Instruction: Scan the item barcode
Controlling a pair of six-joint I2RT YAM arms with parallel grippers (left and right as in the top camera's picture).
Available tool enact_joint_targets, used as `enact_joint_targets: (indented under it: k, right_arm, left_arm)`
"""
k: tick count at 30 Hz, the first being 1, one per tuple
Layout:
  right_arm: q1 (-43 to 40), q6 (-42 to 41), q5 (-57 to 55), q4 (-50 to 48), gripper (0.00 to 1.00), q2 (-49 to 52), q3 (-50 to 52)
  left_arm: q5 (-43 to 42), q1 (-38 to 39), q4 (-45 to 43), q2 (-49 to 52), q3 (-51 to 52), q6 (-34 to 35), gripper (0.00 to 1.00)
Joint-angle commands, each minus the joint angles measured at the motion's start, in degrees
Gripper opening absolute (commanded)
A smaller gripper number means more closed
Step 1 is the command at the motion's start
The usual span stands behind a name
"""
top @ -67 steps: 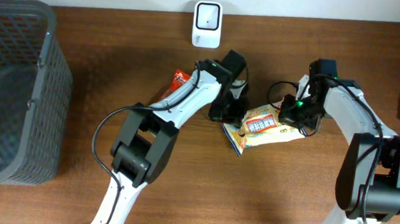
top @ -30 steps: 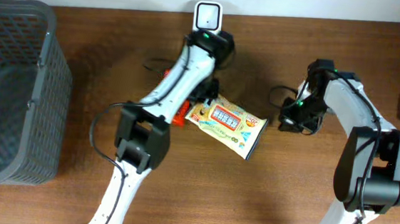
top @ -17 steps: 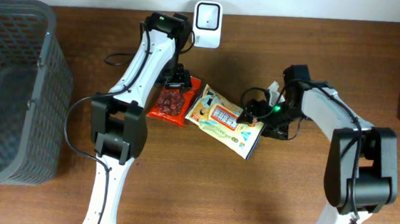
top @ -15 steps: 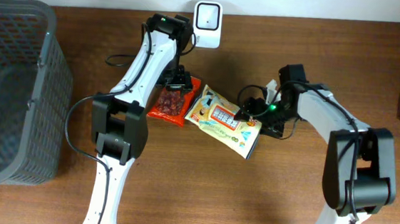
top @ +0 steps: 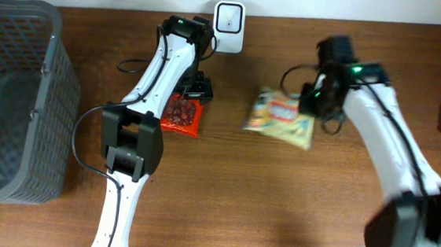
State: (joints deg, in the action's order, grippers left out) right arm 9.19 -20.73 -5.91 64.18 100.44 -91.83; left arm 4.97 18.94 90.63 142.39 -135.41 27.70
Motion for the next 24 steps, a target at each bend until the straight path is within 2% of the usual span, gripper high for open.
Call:
enact_joint_targets:
  k: [1,3,9,13,17,18,19,20,21,22,23,24]
  right_arm:
    - [3.28,-5.35,-28.59,4.57,0.04,-5.4,-4.52]
    - [3.93,-10.45,-36.0,8.2,0.04,-4.42,-4.46]
    - [5.11,-11.76,-36.61,11.23,0.04,7.15,-3.63]
    - [11.17,-14.29,-30.18,11.23,0.04,14.19,-3.63]
    - [19.96,-14.29,-25.38,6.56,0.04,14.34,-4.74]
    - [21.57,-14.29,-22.6,5.38,0.09,14.34,-4.85]
    - [22.47,-14.27,-19.41,4.13,0.39,14.34,-4.85]
    - [22.67,-14.21,-14.78,2.8,0.58,14.34,-4.85]
    - [22.6,-12.79,-10.29,1.68,0.63,14.34,-4.9]
    - [22.12,-8.02,-1.9,0.07,0.82,14.34,-5.49]
    - [21.73,-6.12,1.4,0.04,0.88,14.34,-6.14]
    - [21.09,-4.33,3.85,0.39,0.89,14.34,-6.97]
  left_arm:
    - [0.46,0.13,-0.07,-1.7,0.39,-0.33,0.99]
    - [0.48,0.11,0.13,-1.7,0.39,-0.33,0.99]
    - [0.48,0.11,0.13,-1.7,0.39,-0.35,0.99]
    - [0.48,0.11,0.09,-1.7,0.39,-0.33,0.99]
    - [0.5,0.09,0.13,-1.7,0.39,-0.35,0.99]
    - [0.79,0.0,0.15,-1.7,0.39,-0.35,0.99]
    - [1.99,0.0,0.37,-1.7,0.39,-0.37,0.99]
    - [3.67,-0.07,1.22,-1.73,0.37,-0.37,0.99]
    - [3.87,-0.17,1.97,-1.75,0.37,-0.37,0.99]
    - [3.85,-0.44,2.91,-1.75,0.37,-0.37,0.99]
    - [3.82,-0.59,3.23,-1.75,0.37,-0.37,0.99]
    - [3.85,-0.7,3.58,-1.75,0.37,-0.39,0.99]
